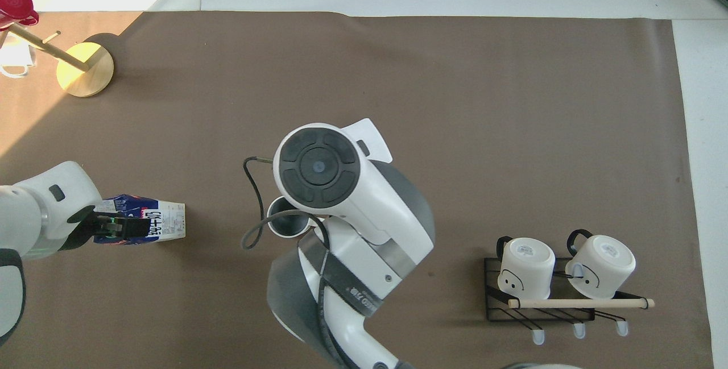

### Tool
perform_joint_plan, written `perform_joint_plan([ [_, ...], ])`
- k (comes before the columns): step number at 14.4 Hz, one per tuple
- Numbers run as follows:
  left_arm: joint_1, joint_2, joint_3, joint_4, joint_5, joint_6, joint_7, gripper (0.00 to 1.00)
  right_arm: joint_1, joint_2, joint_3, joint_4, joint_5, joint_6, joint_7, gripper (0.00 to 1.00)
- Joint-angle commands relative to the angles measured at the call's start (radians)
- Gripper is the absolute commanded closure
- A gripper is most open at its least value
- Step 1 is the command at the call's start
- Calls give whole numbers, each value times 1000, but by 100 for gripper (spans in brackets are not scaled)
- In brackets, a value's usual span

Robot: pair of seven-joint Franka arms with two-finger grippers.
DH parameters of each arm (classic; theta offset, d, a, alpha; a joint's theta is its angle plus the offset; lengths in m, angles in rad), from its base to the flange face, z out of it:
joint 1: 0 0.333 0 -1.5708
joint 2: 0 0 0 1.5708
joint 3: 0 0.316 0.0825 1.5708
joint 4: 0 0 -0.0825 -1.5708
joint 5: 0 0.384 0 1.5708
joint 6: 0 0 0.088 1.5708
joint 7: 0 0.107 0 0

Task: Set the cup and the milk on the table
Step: 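Set the mug down mid-table with the right gripper and withdraw it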

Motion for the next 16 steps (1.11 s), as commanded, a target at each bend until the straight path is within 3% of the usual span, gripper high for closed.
perform_joint_plan([
  [1, 11, -45, 1, -58, 18, 45, 17, 0, -91, -148, 8, -139, 7, -18, -60, 0],
  [4, 43, -42, 0, -81, 18, 81, 83, 0, -178, -206, 8, -139, 7, -107, -152, 0],
  [7, 59, -33, 0, -70, 18, 74, 103, 26, -290, -275, 9, -136, 7, -197, -285, 0],
  [11, 59, -31, -2, -62, 18, 64, 86, 33, -427, -344, 3, -117, 7, -253, -520, 0],
  [13, 59, -31, -2, -59, 18, 55, 81, 41, -485, -347, 3, -71, 9, -298, -617, 0],
  [16, 44, -6, -5, 26, 18, -16, 22, 50, -537, -343, 1, 16, 10, -384, -717, 0],
])
